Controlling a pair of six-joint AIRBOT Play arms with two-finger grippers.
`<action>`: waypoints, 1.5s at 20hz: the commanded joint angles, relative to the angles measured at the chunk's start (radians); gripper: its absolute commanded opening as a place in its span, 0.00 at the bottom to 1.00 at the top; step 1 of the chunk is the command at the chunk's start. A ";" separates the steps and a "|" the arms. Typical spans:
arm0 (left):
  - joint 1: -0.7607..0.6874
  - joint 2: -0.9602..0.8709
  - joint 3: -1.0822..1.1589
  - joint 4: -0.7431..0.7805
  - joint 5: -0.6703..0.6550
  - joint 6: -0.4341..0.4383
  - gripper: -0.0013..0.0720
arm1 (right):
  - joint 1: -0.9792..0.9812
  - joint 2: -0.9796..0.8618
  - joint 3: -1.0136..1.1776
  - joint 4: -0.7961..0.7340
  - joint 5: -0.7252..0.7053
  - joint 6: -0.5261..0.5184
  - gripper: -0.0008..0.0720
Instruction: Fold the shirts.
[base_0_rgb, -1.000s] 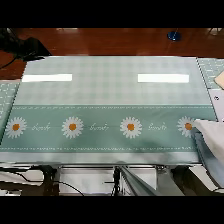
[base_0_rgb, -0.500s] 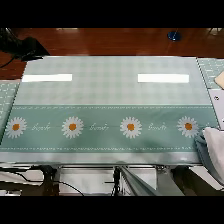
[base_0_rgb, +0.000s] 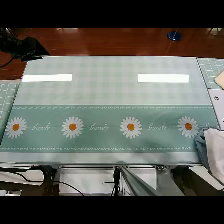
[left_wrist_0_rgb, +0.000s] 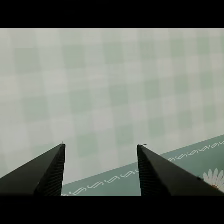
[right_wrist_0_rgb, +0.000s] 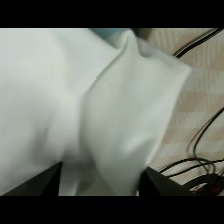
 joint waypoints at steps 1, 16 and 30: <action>0.000 0.001 0.001 0.001 0.000 0.000 0.77 | 0.000 0.000 -0.018 -0.260 -0.074 -0.040 0.77; -0.002 0.000 0.001 0.000 0.042 0.039 0.77 | 0.448 -0.010 0.278 0.731 -1.215 -0.017 0.52; -0.371 -0.024 -0.010 0.500 -0.069 0.006 0.76 | 1.686 -0.426 0.524 0.409 -0.117 0.016 0.52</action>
